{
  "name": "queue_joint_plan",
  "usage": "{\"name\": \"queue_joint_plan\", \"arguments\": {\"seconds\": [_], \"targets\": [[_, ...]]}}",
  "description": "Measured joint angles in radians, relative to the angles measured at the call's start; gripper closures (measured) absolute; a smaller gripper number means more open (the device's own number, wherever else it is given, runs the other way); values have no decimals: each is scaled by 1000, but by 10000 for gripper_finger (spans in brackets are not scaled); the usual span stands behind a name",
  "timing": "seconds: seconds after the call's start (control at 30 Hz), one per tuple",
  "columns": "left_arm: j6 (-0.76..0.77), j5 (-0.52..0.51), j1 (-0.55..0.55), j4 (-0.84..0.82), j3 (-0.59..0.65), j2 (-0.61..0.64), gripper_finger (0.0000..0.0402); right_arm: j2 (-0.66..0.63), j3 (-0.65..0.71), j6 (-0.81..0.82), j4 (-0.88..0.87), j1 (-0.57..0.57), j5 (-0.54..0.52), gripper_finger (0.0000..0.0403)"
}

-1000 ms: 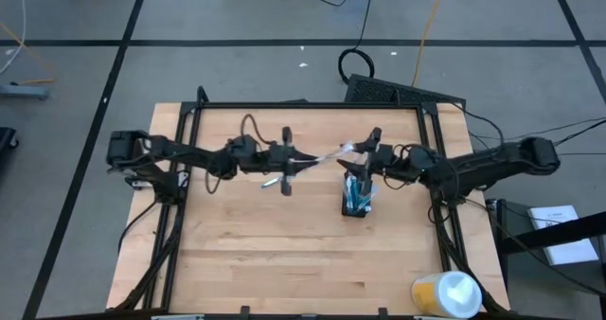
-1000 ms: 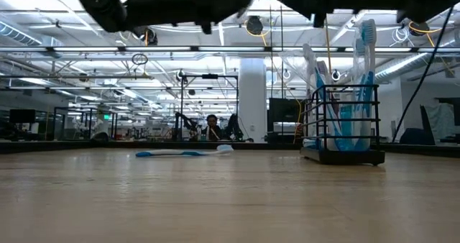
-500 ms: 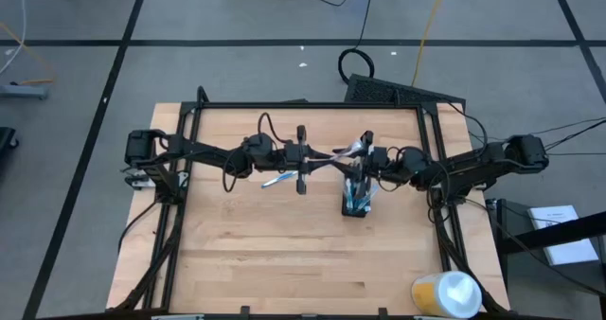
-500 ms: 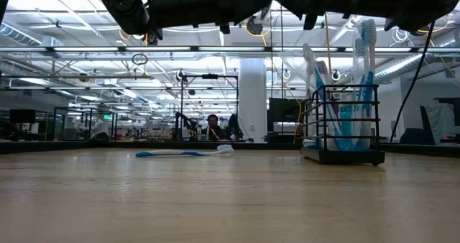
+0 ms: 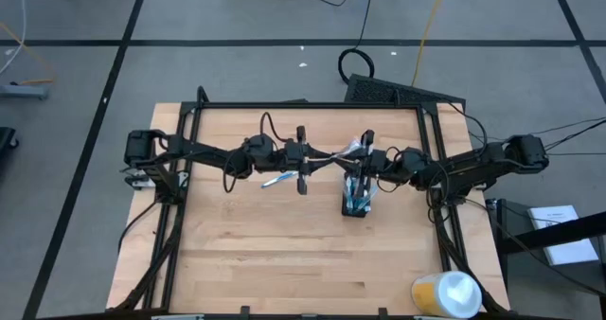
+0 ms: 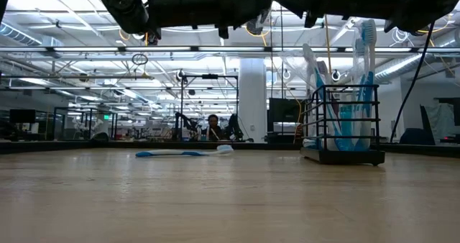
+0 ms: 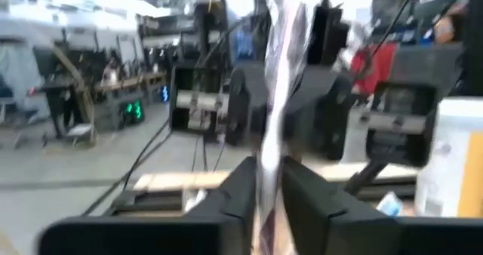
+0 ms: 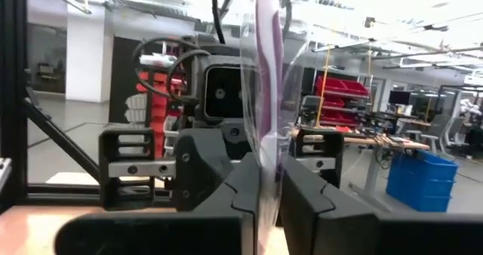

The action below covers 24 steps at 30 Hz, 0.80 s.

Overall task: Pick & Place toothbrushing station
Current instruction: Put the purple toothbrush into the top section of the mesh organizer

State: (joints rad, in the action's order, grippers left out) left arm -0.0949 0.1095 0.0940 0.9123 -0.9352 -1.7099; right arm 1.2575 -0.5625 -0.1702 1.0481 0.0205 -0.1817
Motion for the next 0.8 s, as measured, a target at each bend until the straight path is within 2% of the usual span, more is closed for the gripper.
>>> {"name": "queue_joint_plan", "arguments": {"seconds": [0.23, 0.37, 0.43, 0.53, 0.63, 0.73, 0.8], "targets": [[18, -9, -11, -114, 0, 73, 212, -33, 0, 52, -144, -27, 6, 385], [56, -8, -6, -96, -4, 122, 161, -59, 0, 117, -242, -33, 35, 385], [111, 8, 4, -133, -43, 128, 147, -60, -1, 147, -270, -33, 55, 385], [167, 59, 16, -332, -155, 111, 135, -58, -1, 163, -298, -33, 56, 385], [141, 66, 11, -535, -277, 74, 134, -58, -1, 166, -306, -33, 54, 385], [105, 69, 2, -616, -356, 43, 133, -59, -1, 166, -307, -33, 54, 385], [97, 71, -2, -607, -386, 25, 133, -59, -1, 166, -311, -33, 55, 385]]}}
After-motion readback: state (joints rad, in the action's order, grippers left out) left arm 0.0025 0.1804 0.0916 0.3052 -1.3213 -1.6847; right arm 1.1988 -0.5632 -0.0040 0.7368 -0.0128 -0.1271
